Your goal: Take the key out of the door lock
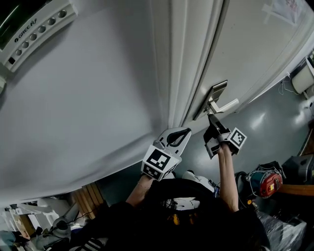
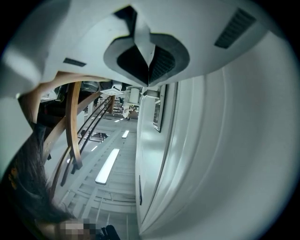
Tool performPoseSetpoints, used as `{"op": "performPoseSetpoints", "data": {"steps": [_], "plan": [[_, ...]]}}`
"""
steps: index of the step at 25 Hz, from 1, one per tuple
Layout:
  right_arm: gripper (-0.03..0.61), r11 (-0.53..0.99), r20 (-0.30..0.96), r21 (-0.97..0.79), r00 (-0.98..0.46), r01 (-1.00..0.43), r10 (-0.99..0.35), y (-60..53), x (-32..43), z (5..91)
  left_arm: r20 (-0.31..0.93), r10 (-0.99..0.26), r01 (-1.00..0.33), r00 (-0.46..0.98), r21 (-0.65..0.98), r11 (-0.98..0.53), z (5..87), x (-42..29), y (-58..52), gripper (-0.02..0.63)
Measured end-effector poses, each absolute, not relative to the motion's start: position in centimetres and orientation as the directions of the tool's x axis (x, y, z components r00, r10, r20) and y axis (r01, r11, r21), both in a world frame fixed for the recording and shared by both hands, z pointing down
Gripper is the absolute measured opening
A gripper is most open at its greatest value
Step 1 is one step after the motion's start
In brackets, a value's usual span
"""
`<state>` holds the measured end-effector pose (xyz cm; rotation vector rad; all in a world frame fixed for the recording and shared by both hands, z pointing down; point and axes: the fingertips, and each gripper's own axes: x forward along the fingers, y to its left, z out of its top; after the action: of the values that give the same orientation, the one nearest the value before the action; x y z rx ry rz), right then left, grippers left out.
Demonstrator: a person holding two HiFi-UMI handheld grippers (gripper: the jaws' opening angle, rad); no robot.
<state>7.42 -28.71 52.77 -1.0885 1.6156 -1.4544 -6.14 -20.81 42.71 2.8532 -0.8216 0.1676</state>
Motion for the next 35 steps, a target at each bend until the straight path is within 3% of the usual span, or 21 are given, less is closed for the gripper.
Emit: {"op": "performPoseSetpoints", "data": {"steps": [4, 20, 35], "plan": [[0.02, -0.007, 0.011, -1.0, -0.354, -0.013, -0.935, -25.5, 9.5, 53.2, 0.148, -0.509, -0.528, 0.848, 0.139, -0.838, 42.7, -6.0, -20.8, 0.009], [0.02, 0.048, 0.009, -0.979, -0.273, -0.201, -0.962, -18.3, 14.9, 51.0, 0.16, -0.411, -0.434, 0.897, 0.158, -0.887, 43.6, -0.9, -18.1, 0.009], [0.02, 0.122, -0.03, -0.966, -0.373, -0.227, -0.927, -13.1, 18.4, 48.3, 0.208, -0.511, -0.543, 0.834, 0.143, -0.828, 43.5, 4.4, -12.3, 0.009]]}}
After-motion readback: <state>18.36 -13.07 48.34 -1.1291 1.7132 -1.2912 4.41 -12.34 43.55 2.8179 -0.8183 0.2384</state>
